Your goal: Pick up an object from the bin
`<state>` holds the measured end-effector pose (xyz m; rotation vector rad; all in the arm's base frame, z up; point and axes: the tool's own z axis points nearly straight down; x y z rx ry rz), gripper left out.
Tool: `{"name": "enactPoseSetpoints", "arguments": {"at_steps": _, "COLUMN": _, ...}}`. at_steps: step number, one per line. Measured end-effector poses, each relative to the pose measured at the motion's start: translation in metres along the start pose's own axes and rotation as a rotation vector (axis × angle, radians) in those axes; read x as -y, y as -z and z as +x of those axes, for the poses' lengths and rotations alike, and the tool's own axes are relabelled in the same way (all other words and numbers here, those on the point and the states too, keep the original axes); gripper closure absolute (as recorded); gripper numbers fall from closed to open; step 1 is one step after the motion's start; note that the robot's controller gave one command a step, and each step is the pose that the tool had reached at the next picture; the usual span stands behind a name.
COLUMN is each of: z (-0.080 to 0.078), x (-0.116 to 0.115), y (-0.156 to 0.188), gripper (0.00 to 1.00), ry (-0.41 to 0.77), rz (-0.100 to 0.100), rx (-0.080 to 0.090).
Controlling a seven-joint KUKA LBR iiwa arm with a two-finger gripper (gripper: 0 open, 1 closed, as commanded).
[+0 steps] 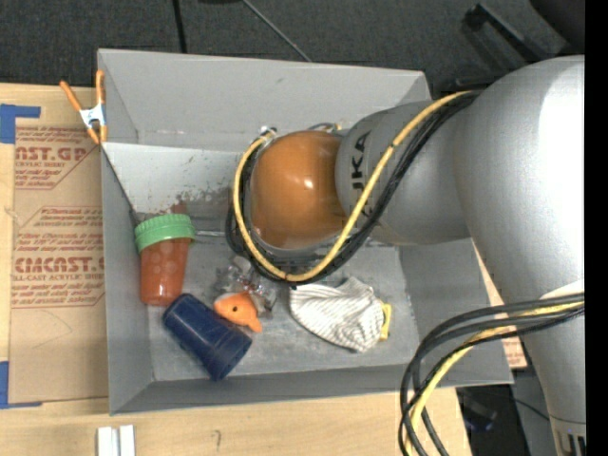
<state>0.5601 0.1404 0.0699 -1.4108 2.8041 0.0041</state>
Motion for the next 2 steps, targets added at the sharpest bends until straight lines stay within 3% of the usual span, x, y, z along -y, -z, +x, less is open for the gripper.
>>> {"name": "enactPoseSetpoints", "arguments": {"at_steps": 1, "z": -0.0066, "x": -0.0056, "y": 0.1192, "gripper": 1.00, "ry": -0.012, "rz": 0.001, "rx": 0.001}}
{"name": "enactPoseSetpoints", "arguments": {"at_steps": 2, "z": -0.0067, "x": -0.0057, "y": 0.1191, "gripper": 1.00, "ry": -0.012, "rz": 0.001, "rx": 0.000}}
